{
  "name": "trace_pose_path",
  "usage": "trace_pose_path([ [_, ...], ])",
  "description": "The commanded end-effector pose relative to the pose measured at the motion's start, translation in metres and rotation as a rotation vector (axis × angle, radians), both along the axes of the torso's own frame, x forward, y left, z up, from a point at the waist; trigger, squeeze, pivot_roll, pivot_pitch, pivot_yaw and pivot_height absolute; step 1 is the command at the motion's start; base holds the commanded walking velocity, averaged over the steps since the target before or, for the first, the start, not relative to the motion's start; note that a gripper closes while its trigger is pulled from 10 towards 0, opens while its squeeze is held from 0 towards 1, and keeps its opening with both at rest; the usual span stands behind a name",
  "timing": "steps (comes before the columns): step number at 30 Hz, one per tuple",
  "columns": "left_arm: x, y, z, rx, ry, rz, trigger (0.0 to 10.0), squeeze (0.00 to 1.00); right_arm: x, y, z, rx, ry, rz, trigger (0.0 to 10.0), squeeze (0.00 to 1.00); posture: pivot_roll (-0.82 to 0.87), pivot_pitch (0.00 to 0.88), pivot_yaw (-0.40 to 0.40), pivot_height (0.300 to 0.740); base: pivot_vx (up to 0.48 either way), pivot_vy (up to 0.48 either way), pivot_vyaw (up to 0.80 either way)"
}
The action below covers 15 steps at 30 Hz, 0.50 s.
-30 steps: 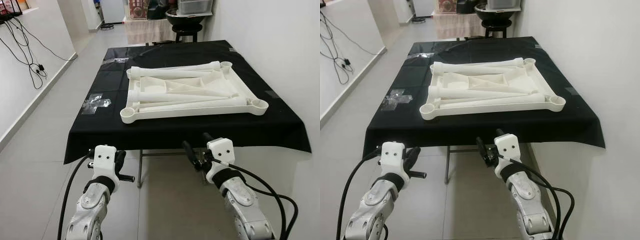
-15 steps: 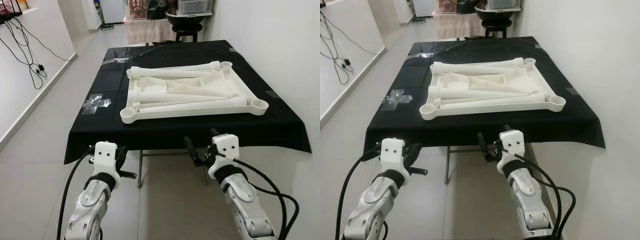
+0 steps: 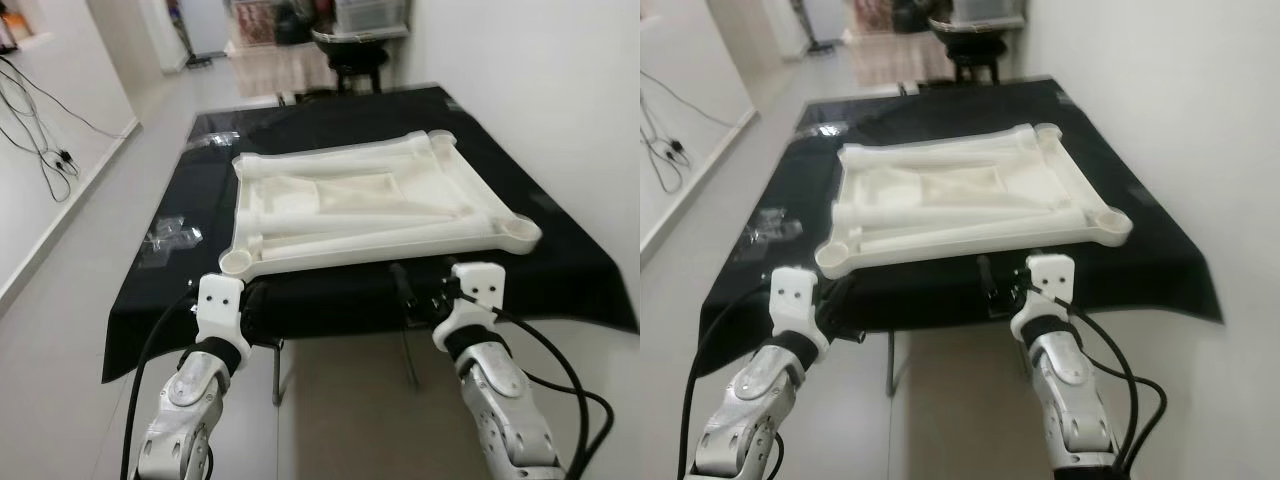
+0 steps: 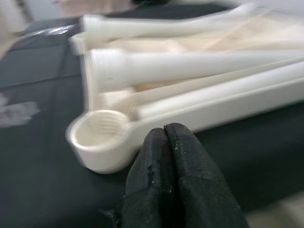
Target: Building children table
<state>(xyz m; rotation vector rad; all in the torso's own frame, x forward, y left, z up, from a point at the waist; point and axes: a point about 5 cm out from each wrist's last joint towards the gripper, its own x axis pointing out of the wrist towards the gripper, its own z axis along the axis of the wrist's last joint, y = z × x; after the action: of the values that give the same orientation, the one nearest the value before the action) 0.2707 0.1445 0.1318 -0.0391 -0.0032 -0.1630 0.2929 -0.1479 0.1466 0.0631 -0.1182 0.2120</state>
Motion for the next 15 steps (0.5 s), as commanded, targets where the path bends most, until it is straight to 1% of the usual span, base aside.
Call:
trace_pose_path([
  [1,0.001,-0.005,0.004,-0.011,-0.011,-0.022,10.0,0.00,-0.002,-0.010,-0.002,-0.009,0.011,-0.023,10.0,0.00,-0.02,0.041,0.034,0.740,0.394,0.000,0.00],
  [5,0.001,-0.006,0.004,-0.012,-0.013,-0.026,10.0,0.00,0.000,-0.012,0.004,-0.020,-0.009,-0.018,10.0,0.00,-0.02,0.040,0.035,0.740,0.391,0.000,0.00],
  [6,0.001,-0.006,0.004,-0.012,-0.013,-0.027,10.0,0.00,0.003,-0.014,0.010,-0.027,-0.027,-0.013,10.0,0.00,-0.02,0.040,0.035,0.740,0.394,0.000,0.00],
  [12,0.002,-0.008,0.006,-0.022,-0.028,-0.020,10.0,0.00,0.010,-0.015,0.023,-0.041,-0.058,0.015,10.0,0.00,-0.02,0.034,0.029,0.740,0.356,0.000,0.00],
  [15,0.002,-0.008,0.006,-0.027,-0.022,-0.015,10.0,0.00,0.010,-0.014,0.025,-0.047,-0.062,0.029,10.0,0.00,-0.02,0.032,0.027,0.740,0.000,0.000,0.00],
])
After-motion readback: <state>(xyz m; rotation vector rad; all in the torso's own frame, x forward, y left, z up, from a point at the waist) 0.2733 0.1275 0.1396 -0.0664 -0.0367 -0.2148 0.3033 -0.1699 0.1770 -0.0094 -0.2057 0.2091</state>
